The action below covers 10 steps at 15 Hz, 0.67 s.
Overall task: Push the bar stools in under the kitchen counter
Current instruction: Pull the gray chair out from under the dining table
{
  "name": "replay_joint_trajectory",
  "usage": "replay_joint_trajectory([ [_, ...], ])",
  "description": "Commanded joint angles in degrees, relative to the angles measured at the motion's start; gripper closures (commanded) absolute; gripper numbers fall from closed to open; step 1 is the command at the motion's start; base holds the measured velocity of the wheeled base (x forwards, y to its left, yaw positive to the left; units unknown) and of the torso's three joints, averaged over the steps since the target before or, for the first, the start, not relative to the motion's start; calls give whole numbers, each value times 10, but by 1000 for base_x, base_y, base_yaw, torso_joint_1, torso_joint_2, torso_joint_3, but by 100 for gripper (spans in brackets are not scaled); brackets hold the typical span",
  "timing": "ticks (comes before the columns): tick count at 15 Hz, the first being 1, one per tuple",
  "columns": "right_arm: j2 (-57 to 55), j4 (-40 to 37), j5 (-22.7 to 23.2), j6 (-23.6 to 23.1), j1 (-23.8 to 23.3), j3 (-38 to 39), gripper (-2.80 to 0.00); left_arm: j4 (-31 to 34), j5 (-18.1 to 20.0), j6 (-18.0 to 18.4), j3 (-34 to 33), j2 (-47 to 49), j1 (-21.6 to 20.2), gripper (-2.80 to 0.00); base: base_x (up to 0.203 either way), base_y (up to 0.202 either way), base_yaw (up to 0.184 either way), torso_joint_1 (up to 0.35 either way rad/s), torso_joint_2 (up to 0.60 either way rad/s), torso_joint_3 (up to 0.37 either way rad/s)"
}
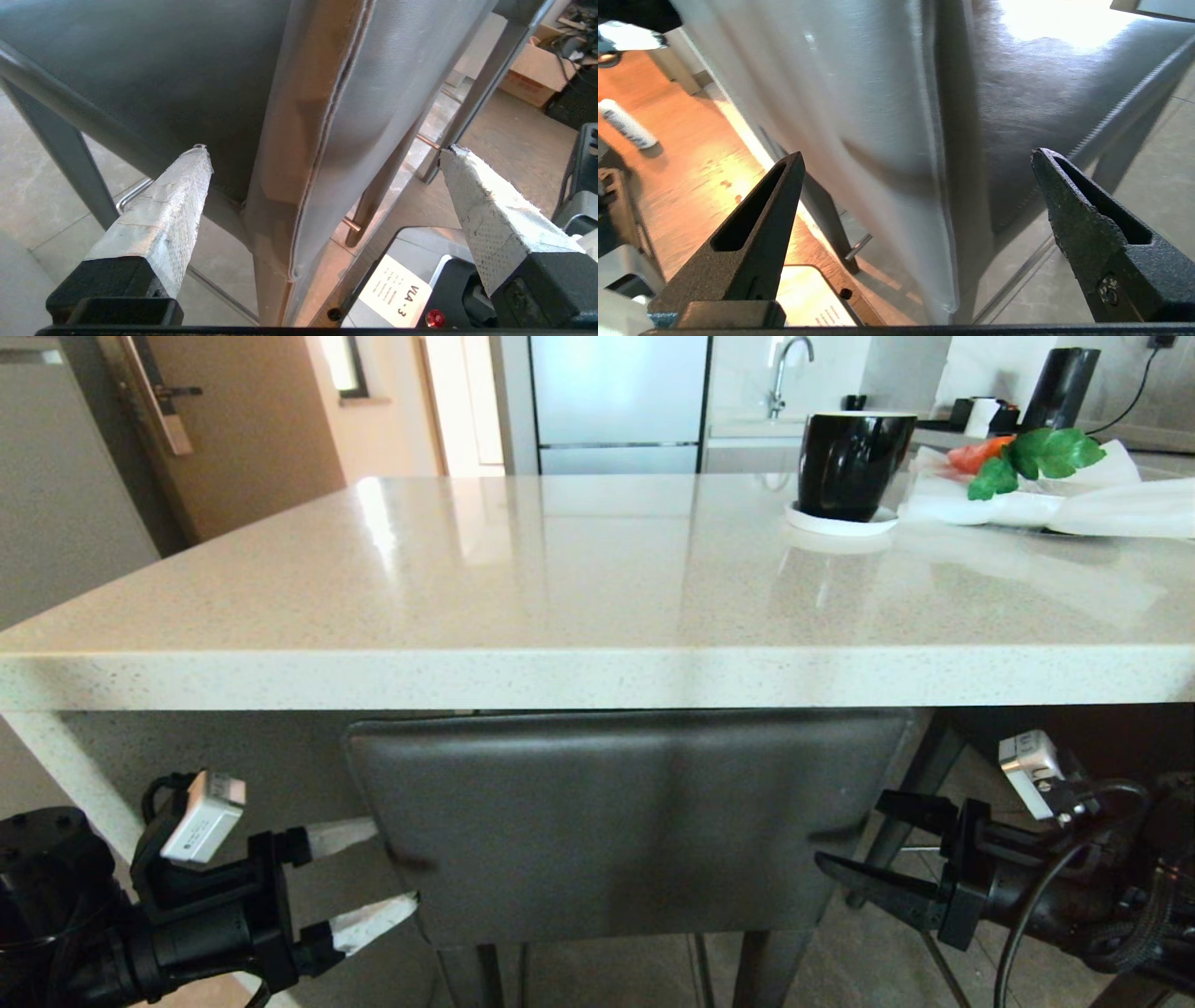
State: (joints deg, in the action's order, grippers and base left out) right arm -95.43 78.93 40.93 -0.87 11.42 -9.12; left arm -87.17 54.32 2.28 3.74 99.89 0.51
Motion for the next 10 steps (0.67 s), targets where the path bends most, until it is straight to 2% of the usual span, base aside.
replay_joint_trajectory([
  [1, 2, 4, 5, 0, 9, 4, -280, -5, 4, 0, 0, 0, 3, -280, 0, 0, 0, 0, 0, 0],
  [6, -1, 17, 30, 1, 38, 6, -280, -5, 26, -1, 7, -1, 4, -280, 0, 0, 0, 0, 0, 0],
  [10, -3, 23, 34, 3, 44, 10, -280, -5, 5, 1, -2, -4, 6, -280, 0, 0, 0, 0, 0, 0],
])
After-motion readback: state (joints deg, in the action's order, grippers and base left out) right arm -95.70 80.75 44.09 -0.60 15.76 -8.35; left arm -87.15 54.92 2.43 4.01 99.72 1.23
